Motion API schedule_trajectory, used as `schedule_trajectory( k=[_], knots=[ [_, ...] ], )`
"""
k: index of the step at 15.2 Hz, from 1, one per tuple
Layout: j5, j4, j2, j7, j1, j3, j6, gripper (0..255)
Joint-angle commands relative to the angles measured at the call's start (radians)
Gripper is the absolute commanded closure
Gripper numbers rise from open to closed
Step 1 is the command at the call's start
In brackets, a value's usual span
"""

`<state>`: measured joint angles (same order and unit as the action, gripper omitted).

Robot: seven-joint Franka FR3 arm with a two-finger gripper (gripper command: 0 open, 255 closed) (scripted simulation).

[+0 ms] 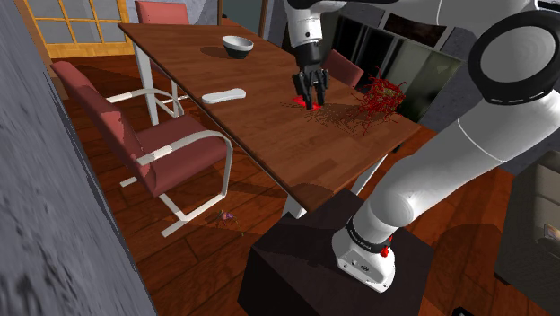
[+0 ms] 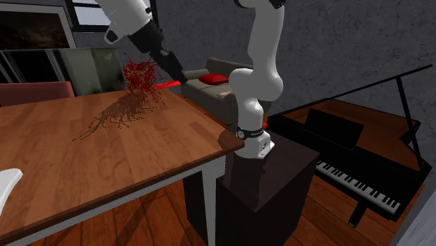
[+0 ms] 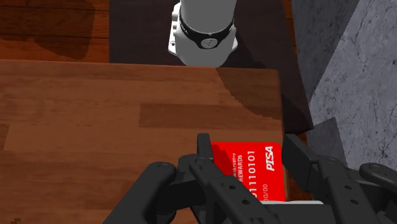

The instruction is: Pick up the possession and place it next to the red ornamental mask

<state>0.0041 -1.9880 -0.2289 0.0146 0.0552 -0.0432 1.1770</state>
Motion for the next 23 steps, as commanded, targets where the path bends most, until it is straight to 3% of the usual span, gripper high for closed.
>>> schedule_trajectory(
  k=[1, 23],
  knots=[
    [0.0, 0.03, 0.001, 0.0, 0.0, 0.0, -0.03, 255],
    [-0.016, 0.37, 0.061, -0.029, 0.009, -0.015, -0.309, 255]
  ],
)
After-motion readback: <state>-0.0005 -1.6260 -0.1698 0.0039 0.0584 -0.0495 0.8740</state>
